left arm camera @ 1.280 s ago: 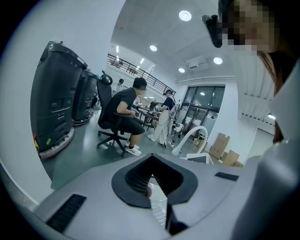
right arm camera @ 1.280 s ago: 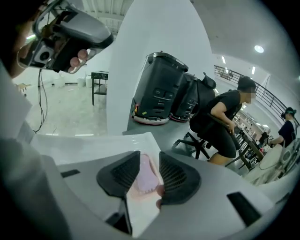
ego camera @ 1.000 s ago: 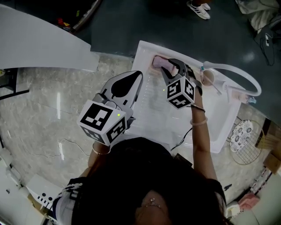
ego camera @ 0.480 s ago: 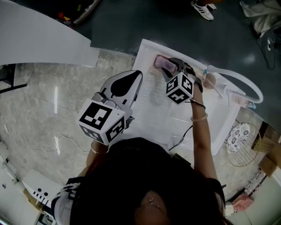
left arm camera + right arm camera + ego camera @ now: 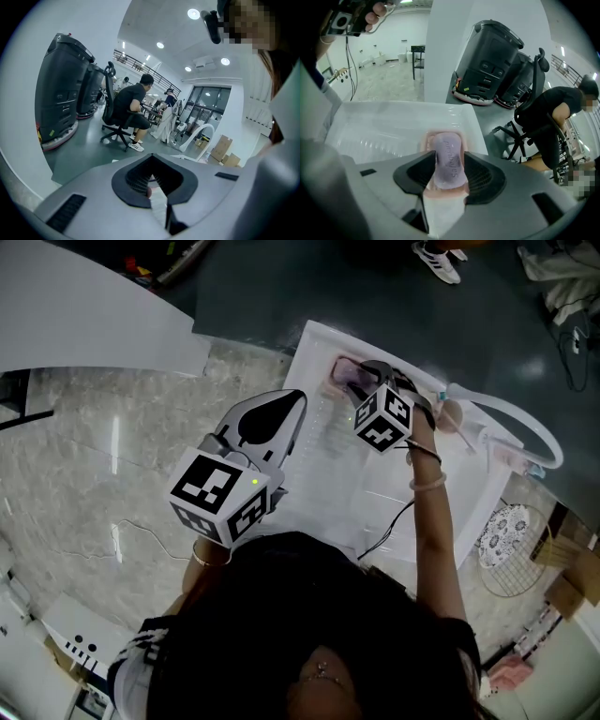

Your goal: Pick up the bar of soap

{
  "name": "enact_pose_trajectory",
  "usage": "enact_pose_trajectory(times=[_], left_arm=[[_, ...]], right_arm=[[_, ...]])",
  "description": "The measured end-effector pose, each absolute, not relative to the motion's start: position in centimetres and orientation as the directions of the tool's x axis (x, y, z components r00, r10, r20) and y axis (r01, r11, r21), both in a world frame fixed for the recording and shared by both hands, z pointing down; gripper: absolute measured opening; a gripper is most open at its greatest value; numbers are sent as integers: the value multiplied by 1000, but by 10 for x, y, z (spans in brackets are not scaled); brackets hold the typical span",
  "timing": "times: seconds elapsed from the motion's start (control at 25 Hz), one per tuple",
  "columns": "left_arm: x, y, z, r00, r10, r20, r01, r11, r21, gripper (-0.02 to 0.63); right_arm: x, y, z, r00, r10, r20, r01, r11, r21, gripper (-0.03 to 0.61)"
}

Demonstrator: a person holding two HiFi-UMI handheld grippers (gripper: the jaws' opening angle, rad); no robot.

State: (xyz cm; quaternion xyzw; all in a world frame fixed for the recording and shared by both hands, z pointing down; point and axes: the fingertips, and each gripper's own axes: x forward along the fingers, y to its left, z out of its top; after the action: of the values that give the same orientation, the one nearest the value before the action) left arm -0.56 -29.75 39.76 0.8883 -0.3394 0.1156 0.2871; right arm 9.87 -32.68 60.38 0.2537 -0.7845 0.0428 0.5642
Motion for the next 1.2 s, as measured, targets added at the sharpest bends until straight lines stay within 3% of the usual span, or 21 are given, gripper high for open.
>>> enact_pose_trajectory(times=[0.64, 1.2], left_arm=[[-14, -306, 405, 730, -548, 408, -683, -582, 441, 0], [-12, -300, 405, 745, -528, 408, -667, -596, 447, 0]], right_arm=[[92, -328, 625, -191, -176, 966, -371, 924, 95, 176], [85, -331, 626, -141, -109, 984, -405, 913, 43, 176]])
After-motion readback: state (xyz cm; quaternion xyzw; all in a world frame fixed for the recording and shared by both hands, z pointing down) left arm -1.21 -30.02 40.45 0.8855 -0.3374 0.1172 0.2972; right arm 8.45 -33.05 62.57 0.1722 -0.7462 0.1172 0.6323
